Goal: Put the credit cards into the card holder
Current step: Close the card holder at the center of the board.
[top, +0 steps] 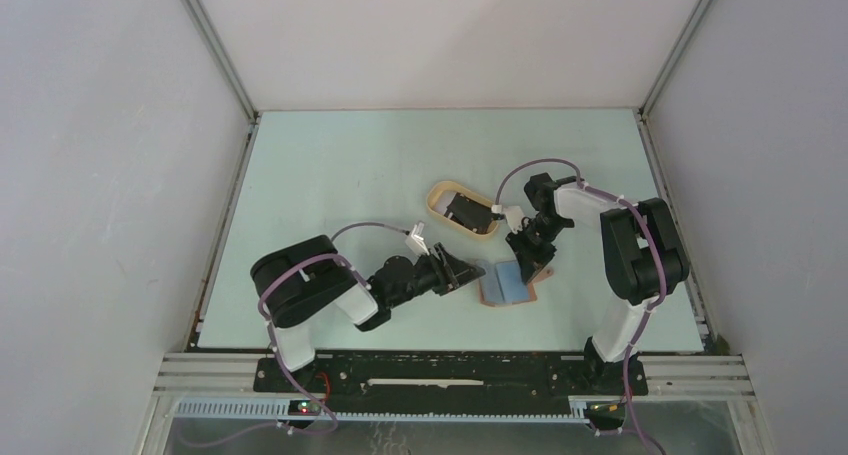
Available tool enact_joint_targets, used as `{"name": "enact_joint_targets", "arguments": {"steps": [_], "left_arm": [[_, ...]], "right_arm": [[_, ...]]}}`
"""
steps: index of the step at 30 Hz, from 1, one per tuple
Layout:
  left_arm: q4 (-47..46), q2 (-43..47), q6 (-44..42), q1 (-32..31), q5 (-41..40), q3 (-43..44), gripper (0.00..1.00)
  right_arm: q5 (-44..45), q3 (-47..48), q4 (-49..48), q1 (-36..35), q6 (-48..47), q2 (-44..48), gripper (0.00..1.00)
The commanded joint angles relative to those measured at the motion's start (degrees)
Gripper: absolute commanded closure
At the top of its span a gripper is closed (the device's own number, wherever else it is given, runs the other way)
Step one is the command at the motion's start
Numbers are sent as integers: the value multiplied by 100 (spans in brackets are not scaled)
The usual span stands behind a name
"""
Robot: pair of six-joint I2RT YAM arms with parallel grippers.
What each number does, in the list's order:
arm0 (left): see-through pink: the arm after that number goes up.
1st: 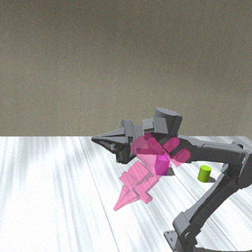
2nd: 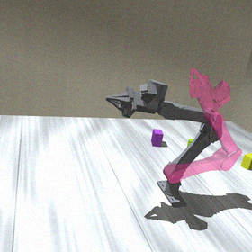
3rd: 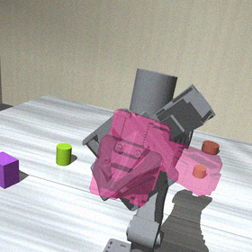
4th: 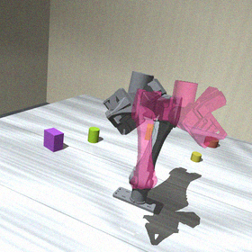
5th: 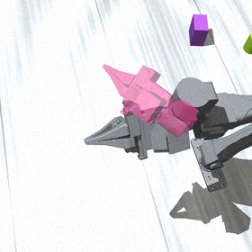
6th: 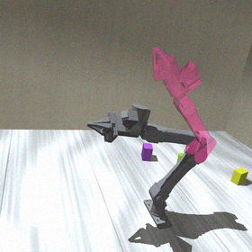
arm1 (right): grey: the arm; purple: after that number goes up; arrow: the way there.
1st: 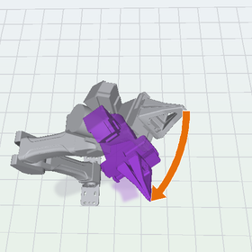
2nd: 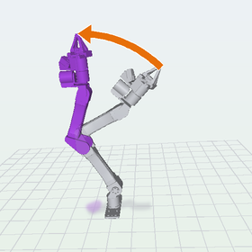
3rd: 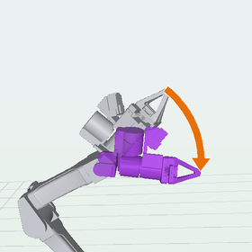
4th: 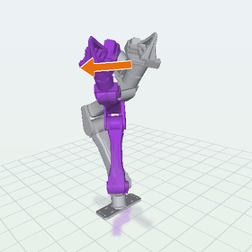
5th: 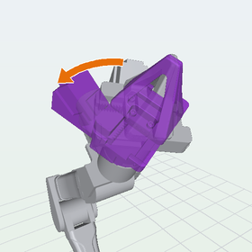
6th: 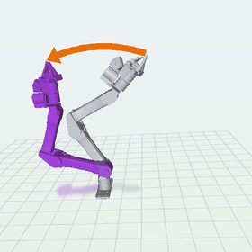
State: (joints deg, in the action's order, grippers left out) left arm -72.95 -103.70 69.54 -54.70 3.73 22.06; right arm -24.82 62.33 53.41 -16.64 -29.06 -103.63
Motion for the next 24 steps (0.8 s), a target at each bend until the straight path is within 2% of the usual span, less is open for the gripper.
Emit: {"name": "enact_joint_targets", "arguments": {"steps": [1, 5, 14, 24], "left_arm": [[-529, -76, 69, -91, 421, 191, 44], [-419, -195, 48, -111, 552, 430, 43], [683, -292, -315, -142, 680, 1173, 43], [1531, -668, -630, -147, 712, 1938, 43]], "right_arm": [[-103, 58, -156, -85, 47, -114, 79], [-125, 85, -132, -78, 42, -98, 79], [-469, 137, -60, 82, 28, 48, 77], [-1056, 171, 37, 850, -67, 1082, 65]]}}
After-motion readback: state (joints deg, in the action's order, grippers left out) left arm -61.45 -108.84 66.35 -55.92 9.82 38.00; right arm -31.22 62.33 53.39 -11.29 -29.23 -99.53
